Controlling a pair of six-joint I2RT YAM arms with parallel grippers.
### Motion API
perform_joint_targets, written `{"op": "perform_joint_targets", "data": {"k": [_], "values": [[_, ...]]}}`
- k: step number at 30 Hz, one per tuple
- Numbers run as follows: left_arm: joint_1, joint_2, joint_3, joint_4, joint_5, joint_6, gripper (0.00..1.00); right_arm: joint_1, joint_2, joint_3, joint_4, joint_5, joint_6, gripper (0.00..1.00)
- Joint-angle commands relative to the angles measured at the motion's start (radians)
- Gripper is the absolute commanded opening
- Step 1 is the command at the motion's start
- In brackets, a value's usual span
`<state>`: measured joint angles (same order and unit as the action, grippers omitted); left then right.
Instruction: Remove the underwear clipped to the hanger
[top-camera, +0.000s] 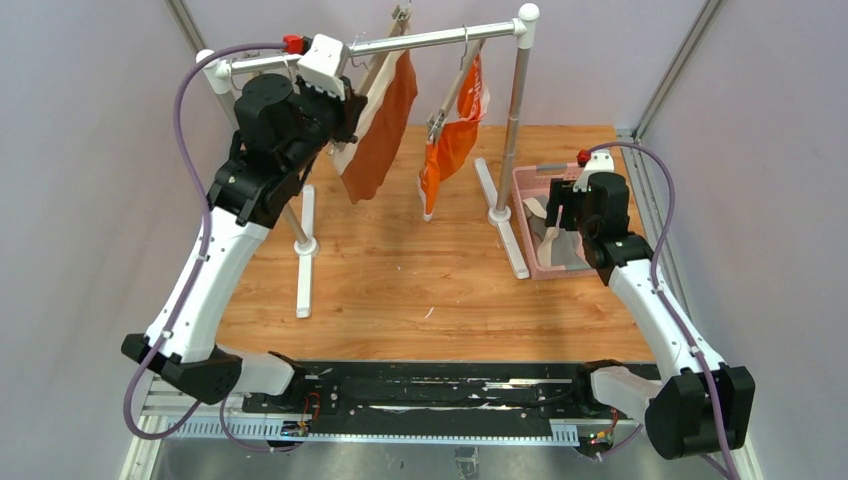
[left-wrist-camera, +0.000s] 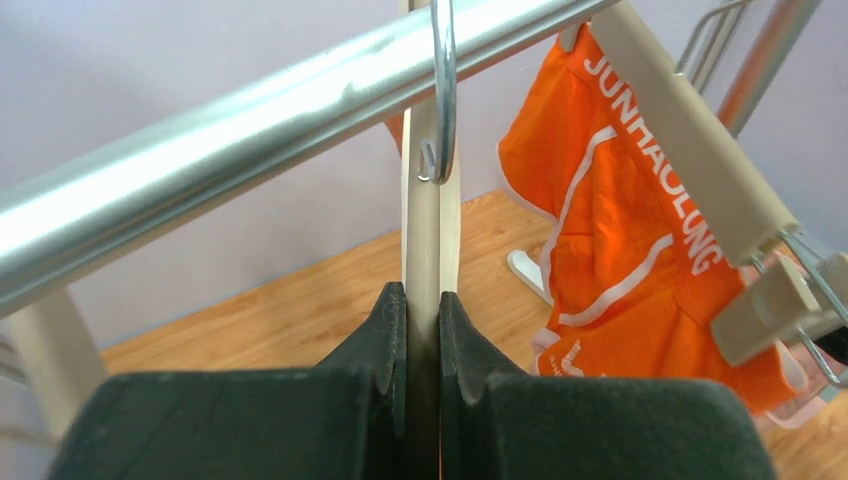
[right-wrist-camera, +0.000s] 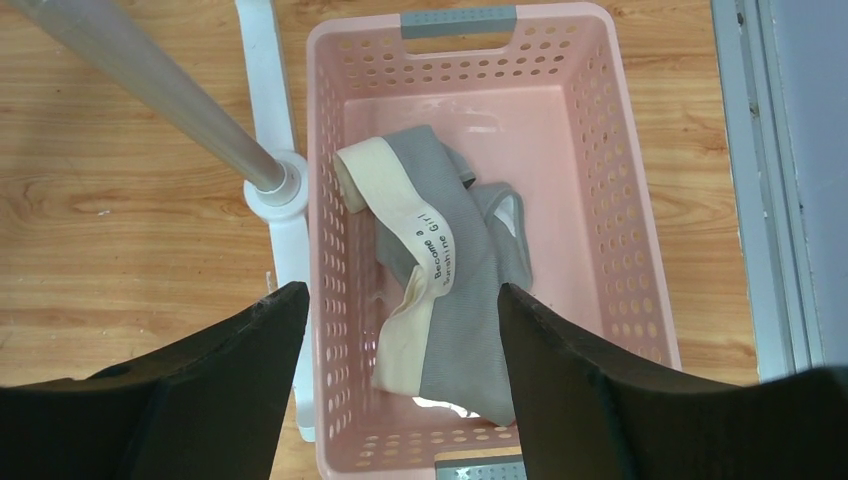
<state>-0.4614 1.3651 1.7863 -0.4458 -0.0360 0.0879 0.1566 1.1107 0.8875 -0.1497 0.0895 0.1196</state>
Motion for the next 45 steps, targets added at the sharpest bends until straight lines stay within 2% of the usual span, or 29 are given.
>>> {"op": "perform_joint_targets", "data": {"k": [1, 9, 20, 24, 26, 30, 36, 42, 45], "values": [[-0.004, -0.086, -0.035, 0.072, 0.030, 0.018, 0.00, -0.015, -0.037, -0.023, 0.041, -0.037, 0.009, 0.71], [-0.005, -0.210, -0.201, -0.019, 0.108, 0.018, 0.00, -0.015, -0.031, -0.021, 0.048, -0.078, 0.021, 0.72], [-0.005, -0.530, -0.490, -0.235, 0.253, 0.054, 0.00, -0.014, 0.000, -0.040, 0.064, -0.216, 0.055, 0.73], [-0.004, -0.611, -0.551, -0.324, 0.350, 0.043, 0.00, -0.014, -0.007, -0.059, 0.123, -0.395, 0.074, 0.73], [-0.005, -0.633, -0.577, -0.368, 0.402, 0.046, 0.00, -0.015, -0.009, -0.060, 0.152, -0.500, 0.079, 0.68], [-0.005, -0.649, -0.630, -0.447, 0.511, 0.075, 0.00, -0.014, -0.022, -0.050, 0.227, -0.756, 0.110, 0.68], [-0.005, -0.636, -0.687, -0.466, 0.640, 0.103, 0.00, -0.015, -0.050, -0.058, 0.422, -1.137, 0.224, 0.70], [-0.005, -0.575, -0.644, -0.466, 0.759, 0.156, 0.00, 0.002, -0.095, -0.077, 0.620, -1.307, 0.353, 0.72], [-0.005, -0.541, -0.614, -0.466, 0.838, 0.183, 0.00, 0.054, -0.095, -0.068, 0.651, -1.373, 0.363, 0.72]]}}
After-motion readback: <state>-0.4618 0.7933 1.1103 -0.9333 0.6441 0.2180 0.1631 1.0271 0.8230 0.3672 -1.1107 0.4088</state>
